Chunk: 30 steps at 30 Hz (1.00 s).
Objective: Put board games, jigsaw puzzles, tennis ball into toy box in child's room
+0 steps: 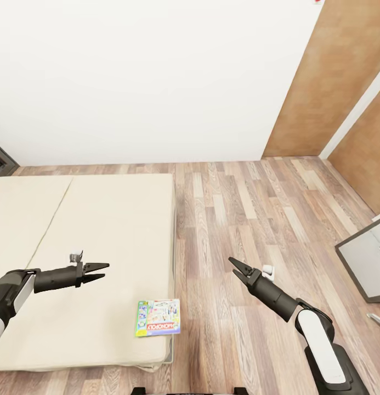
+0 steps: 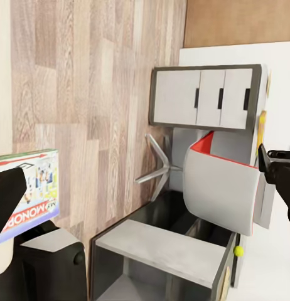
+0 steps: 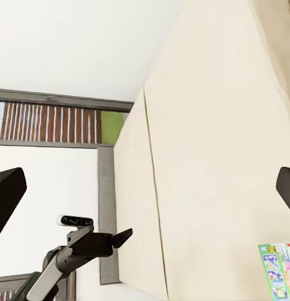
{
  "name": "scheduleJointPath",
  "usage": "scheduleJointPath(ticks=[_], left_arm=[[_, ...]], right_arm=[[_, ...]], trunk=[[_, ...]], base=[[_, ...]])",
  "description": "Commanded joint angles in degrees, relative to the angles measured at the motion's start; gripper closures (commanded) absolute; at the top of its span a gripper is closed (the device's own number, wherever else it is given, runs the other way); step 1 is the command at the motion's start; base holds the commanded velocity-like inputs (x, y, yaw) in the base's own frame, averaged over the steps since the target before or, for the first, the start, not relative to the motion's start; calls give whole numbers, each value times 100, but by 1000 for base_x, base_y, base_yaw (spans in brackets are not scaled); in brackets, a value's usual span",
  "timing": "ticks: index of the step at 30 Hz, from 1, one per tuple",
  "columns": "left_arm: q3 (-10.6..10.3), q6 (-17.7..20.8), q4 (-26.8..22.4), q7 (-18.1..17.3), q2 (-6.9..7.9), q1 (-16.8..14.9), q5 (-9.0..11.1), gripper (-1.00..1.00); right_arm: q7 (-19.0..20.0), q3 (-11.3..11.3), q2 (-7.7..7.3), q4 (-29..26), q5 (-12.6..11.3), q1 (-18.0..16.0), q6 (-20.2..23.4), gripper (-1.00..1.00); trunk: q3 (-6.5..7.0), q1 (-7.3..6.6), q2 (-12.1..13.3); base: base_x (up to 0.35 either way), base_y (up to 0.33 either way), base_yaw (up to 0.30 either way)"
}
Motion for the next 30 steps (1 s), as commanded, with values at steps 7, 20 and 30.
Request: scheduleJointPath(ticks=[7, 20, 30], left_arm=[[0, 58, 0, -11, 1, -3, 12, -100], [0, 60, 0, -7, 1, -3, 12, -100], [0, 60, 0, -5, 1, -3, 10, -100]], right_arm=[[9, -8, -4, -1, -14, -4, 37, -100], [9, -11, -6, -1, -12, -4, 37, -100], [9, -8, 4, -1, -1, -4, 33, -100]], trunk=[[58, 3, -9], [181, 3, -9], [275, 3, -9]], base=[[0, 0, 0], [0, 0, 0], [0, 0, 0]])
